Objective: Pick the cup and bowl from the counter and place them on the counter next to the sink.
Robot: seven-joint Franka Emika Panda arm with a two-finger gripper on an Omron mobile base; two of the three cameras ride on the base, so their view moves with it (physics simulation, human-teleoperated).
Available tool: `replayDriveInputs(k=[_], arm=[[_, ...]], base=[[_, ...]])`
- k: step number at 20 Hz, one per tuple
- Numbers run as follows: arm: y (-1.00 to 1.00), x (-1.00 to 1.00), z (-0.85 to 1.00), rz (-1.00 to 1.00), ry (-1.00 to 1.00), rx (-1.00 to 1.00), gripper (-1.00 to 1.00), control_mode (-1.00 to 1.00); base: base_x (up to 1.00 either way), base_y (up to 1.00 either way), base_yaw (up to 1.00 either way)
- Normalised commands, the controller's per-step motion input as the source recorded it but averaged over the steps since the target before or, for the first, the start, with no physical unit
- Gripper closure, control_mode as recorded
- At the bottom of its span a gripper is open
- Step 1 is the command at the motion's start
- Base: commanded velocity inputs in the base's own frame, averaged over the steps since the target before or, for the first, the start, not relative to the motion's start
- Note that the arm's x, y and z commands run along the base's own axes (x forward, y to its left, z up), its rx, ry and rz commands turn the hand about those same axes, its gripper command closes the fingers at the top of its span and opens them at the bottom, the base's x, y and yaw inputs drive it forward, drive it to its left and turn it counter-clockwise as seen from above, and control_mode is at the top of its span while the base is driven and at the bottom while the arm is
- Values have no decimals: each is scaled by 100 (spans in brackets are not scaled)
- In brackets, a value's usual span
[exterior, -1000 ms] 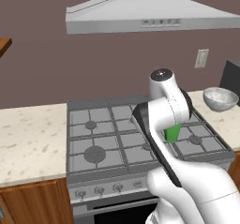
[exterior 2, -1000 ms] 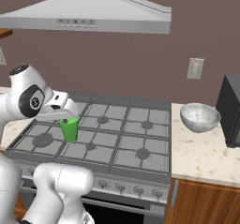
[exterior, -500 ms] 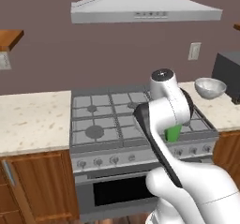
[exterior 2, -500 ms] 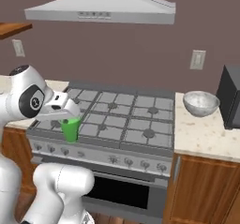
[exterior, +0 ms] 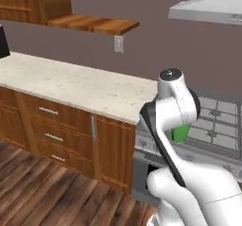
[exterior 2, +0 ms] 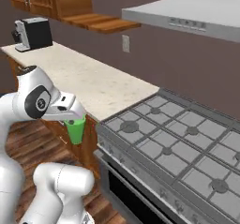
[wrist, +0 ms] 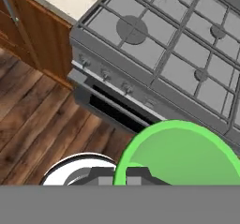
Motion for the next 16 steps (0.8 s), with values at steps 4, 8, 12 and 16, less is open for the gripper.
replayDriveInputs(k=[4,8,12,16], arm=[[0,0,0,0,0,0,100,100],[0,0,0,0,0,0,100,100],[0,0,0,0,0,0,100,100],[0,0,0,0,0,0,100,100]], base=[[0,33,97],[0,28,97],[0,23,97],[0,16,96]])
